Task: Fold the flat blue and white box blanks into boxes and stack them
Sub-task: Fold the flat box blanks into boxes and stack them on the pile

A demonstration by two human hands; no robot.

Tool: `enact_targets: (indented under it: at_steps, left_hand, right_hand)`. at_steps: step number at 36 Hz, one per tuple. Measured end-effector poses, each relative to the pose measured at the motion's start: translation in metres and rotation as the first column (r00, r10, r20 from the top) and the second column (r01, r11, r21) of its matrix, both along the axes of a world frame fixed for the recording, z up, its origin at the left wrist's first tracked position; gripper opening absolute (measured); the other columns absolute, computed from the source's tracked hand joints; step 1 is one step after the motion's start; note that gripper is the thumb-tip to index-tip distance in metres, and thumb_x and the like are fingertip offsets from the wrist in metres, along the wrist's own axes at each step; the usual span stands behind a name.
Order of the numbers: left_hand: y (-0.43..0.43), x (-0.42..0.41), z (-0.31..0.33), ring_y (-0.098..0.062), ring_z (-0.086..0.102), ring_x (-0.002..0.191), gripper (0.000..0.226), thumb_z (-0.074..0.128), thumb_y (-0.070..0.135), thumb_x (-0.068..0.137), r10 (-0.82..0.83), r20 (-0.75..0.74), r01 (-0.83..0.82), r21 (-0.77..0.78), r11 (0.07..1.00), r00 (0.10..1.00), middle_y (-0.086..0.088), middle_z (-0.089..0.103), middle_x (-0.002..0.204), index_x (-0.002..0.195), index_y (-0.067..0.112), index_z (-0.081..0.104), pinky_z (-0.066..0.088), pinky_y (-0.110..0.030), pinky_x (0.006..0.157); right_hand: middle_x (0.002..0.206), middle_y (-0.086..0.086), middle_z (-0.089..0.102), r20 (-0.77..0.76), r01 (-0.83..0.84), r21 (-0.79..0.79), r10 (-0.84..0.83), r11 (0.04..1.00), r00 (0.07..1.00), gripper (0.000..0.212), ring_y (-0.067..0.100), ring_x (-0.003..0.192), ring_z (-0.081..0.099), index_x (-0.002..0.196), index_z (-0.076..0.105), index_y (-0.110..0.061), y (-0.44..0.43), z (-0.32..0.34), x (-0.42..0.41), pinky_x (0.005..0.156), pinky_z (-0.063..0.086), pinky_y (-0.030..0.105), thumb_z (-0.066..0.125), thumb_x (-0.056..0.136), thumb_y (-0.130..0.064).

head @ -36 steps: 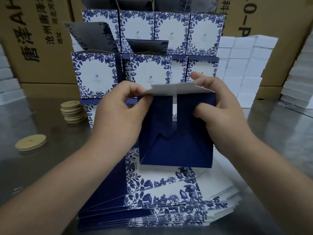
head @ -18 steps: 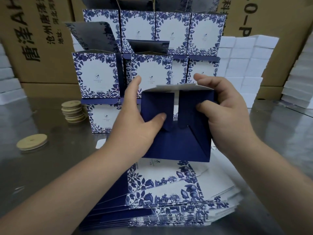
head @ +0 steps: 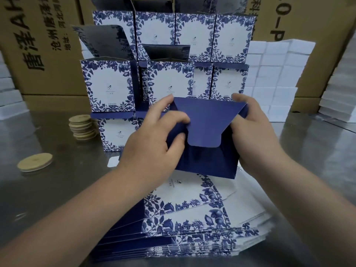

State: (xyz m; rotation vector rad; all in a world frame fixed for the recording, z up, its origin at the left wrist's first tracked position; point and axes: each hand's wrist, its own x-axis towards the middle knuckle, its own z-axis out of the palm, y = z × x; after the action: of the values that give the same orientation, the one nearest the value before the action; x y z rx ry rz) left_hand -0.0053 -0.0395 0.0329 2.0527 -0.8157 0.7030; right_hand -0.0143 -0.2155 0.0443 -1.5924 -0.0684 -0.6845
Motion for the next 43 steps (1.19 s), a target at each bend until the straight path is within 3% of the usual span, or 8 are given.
enact_targets:
  at_steps: [6, 10, 15, 19, 26, 31, 38, 43]
  left_hand:
    - [0.003, 0.003, 0.0, -0.012, 0.052, 0.089, 0.031, 0.035, 0.051, 0.072, 0.0, -0.025, 0.0, -0.036, 0.999, 1.0, 0.017, 0.025, 0.146, 0.098, 0.045, 0.051, 0.049, -0.041, 0.083]
    - [0.002, 0.004, -0.001, -0.003, 0.046, 0.103, 0.013, 0.053, 0.05, 0.076, 0.049, -0.058, -0.05, -0.025, 0.998, 0.997, 0.014, 0.022, 0.147, 0.087, 0.044, 0.05, 0.046, -0.037, 0.089]
    - [0.001, 0.007, 0.0, -0.014, 0.043, 0.125, 0.077, 0.063, 0.04, 0.076, 0.129, -0.126, -0.129, 0.005, 0.992, 0.984, 0.01, 0.029, 0.146, 0.14, 0.031, 0.021, 0.039, -0.04, 0.102]
    - [0.002, 0.011, 0.002, -0.013, 0.035, 0.132, 0.093, 0.062, 0.045, 0.079, 0.164, -0.186, -0.153, 0.076, 0.985, 0.969, 0.012, 0.024, 0.151, 0.148, 0.035, 0.0, 0.033, -0.033, 0.105]
    - [0.003, 0.015, 0.001, -0.013, 0.053, 0.102, 0.088, 0.06, 0.046, 0.081, 0.138, -0.317, -0.133, 0.038, 0.99, 0.938, 0.019, 0.043, 0.12, 0.142, 0.046, -0.004, 0.043, -0.031, 0.088]
    - [0.005, 0.017, 0.001, -0.007, 0.055, 0.105, 0.089, 0.064, 0.04, 0.08, 0.071, -0.311, -0.081, -0.021, 0.996, 0.948, 0.035, 0.044, 0.105, 0.142, 0.047, 0.001, 0.046, -0.033, 0.094]
    - [0.005, 0.01, 0.006, -0.009, 0.058, 0.105, 0.084, 0.069, 0.038, 0.076, 0.088, -0.229, -0.101, -0.047, 0.994, 0.97, 0.032, 0.046, 0.108, 0.139, 0.05, 0.014, 0.05, -0.037, 0.09]
    - [0.003, 0.008, 0.005, -0.009, 0.056, 0.103, 0.083, 0.068, 0.044, 0.072, 0.152, -0.195, -0.158, -0.015, 0.987, 0.969, 0.016, 0.053, 0.125, 0.14, 0.044, 0.019, 0.044, -0.029, 0.083]
  right_hand:
    - [0.082, -0.013, 0.066, -0.009, -0.072, 0.093, 0.073, 0.993, 0.997, 0.036, 0.006, 0.068, 0.061, 0.093, 0.059, -0.037, 0.001, -0.001, -0.001, 0.062, 0.045, 0.025, 0.052, 0.062, -0.02]
    - [0.085, -0.014, 0.064, 0.041, -0.107, 0.1, 0.103, 0.989, 0.994, 0.042, 0.004, 0.071, 0.058, 0.095, 0.059, -0.037, 0.003, 0.0, -0.004, 0.064, 0.046, 0.022, 0.042, 0.061, -0.019]
    - [0.082, -0.041, 0.058, 0.04, -0.026, -0.181, 0.034, 0.983, 0.999, 0.056, -0.007, 0.082, 0.06, 0.113, 0.041, -0.047, 0.008, -0.005, -0.007, 0.077, 0.05, 0.026, 0.052, 0.062, -0.028]
    - [0.084, -0.058, 0.044, 0.048, 0.007, -0.358, 0.011, 0.934, 0.999, 0.08, -0.017, 0.087, 0.056, 0.135, 0.027, -0.045, 0.011, -0.006, -0.01, 0.077, 0.051, 0.024, 0.059, 0.064, -0.029]
    - [0.104, -0.026, 0.057, 0.05, 0.017, -0.396, 0.003, 0.918, 0.999, 0.043, -0.007, 0.092, 0.059, 0.099, 0.041, -0.049, 0.013, -0.005, -0.012, 0.083, 0.053, 0.03, 0.064, 0.069, -0.027]
    - [0.12, -0.015, 0.055, 0.049, 0.086, -0.425, -0.072, 0.901, 0.996, 0.063, 0.001, 0.1, 0.058, 0.124, 0.036, -0.043, 0.011, -0.007, -0.01, 0.084, 0.052, 0.031, 0.068, 0.071, -0.031]
    - [0.095, -0.057, 0.039, 0.137, 0.177, -0.374, -0.134, 0.91, 0.981, 0.073, -0.025, 0.093, 0.049, 0.134, 0.033, -0.038, 0.012, -0.003, -0.014, 0.073, 0.045, 0.005, 0.061, 0.067, -0.038]
    - [0.108, -0.027, 0.054, 0.118, 0.208, -0.393, -0.175, 0.896, 0.977, 0.061, -0.006, 0.097, 0.057, 0.122, 0.038, -0.038, 0.016, 0.0, -0.018, 0.082, 0.052, 0.03, 0.061, 0.066, -0.039]
